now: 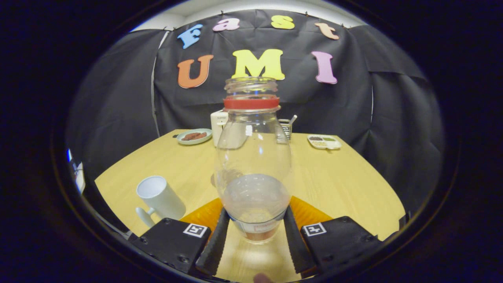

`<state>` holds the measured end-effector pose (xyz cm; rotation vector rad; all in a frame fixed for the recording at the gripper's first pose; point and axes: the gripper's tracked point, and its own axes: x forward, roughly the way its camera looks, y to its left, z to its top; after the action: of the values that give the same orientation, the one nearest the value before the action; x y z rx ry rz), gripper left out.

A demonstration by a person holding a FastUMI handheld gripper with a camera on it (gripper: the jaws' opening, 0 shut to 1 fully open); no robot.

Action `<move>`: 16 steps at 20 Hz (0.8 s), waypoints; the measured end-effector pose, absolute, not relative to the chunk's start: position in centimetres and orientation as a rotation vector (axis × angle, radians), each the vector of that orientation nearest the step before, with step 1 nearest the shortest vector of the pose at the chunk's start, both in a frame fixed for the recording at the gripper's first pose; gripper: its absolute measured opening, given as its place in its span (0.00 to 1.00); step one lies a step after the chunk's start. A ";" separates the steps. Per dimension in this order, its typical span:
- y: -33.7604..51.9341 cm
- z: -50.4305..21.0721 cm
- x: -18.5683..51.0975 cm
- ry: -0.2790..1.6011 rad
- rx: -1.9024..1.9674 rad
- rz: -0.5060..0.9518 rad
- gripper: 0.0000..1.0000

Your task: Take the bottle from table, then pour the juice into the cup, finally place the bottle on the coaster

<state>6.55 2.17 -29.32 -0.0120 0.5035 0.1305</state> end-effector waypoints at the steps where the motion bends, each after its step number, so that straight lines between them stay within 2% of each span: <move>1: 1.9 -28.7 6.5 0.491 -0.028 0.126 0.74; 16: 1.2 -24.5 4.8 0.470 -0.444 0.055 0.74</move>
<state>4.77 1.25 -24.52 -0.4442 0.4701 0.0548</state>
